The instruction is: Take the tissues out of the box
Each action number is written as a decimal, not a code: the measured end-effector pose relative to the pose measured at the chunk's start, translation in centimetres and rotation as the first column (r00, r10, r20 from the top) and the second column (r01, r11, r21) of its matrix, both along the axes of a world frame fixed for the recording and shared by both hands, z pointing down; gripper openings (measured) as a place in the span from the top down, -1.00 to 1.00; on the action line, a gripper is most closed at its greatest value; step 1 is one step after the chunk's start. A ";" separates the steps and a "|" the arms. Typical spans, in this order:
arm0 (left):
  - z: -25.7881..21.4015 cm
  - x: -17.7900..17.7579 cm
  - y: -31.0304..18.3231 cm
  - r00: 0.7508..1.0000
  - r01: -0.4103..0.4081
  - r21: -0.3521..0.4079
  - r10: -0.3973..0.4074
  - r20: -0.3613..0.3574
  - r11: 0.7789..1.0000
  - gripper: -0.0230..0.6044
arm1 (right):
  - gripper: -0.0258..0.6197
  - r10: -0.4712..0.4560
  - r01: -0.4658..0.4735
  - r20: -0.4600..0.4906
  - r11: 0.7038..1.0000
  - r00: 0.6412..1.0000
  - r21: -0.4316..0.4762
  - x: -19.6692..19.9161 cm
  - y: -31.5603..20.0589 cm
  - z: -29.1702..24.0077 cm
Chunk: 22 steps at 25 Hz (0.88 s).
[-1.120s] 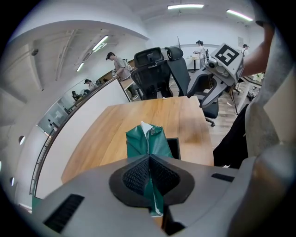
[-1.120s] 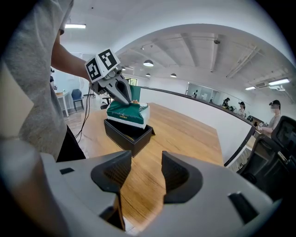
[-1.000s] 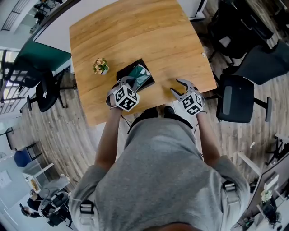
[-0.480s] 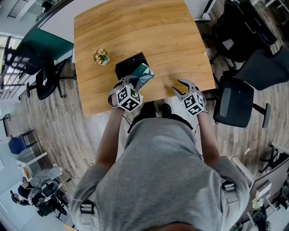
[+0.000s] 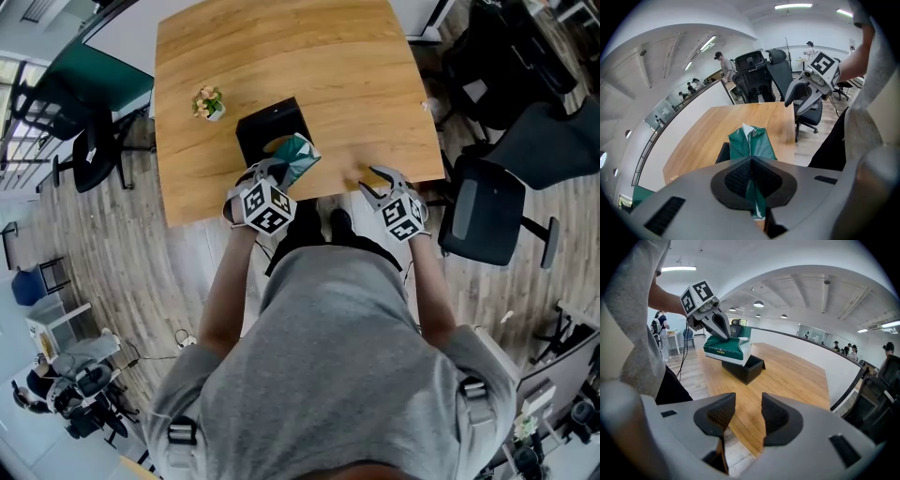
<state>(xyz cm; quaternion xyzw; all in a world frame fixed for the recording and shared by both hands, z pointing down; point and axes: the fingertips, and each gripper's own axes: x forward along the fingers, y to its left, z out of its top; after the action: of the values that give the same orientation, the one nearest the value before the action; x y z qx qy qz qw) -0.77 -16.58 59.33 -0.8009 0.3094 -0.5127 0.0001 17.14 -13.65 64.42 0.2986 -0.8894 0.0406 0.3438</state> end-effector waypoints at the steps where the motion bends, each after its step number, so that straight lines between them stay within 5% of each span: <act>1: 0.2 0.0 0.3 1.000 0.002 -0.002 -0.002 0.000 1.000 0.87 | 0.36 -0.002 0.002 -0.001 1.000 1.000 0.001 0.0 0.2 0.1; 22: 1.4 -0.1 4.8 0.997 0.069 -0.010 -0.070 -0.022 0.998 0.87 | 0.37 -0.031 0.030 -0.032 1.000 0.999 -0.006 0.7 3.5 1.4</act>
<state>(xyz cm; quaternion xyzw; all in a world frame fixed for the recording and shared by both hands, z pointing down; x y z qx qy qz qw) -0.89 -11.75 60.70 -0.7952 0.3346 -0.5050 -0.0250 17.88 -10.11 65.78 0.2846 -0.8882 0.0331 0.3593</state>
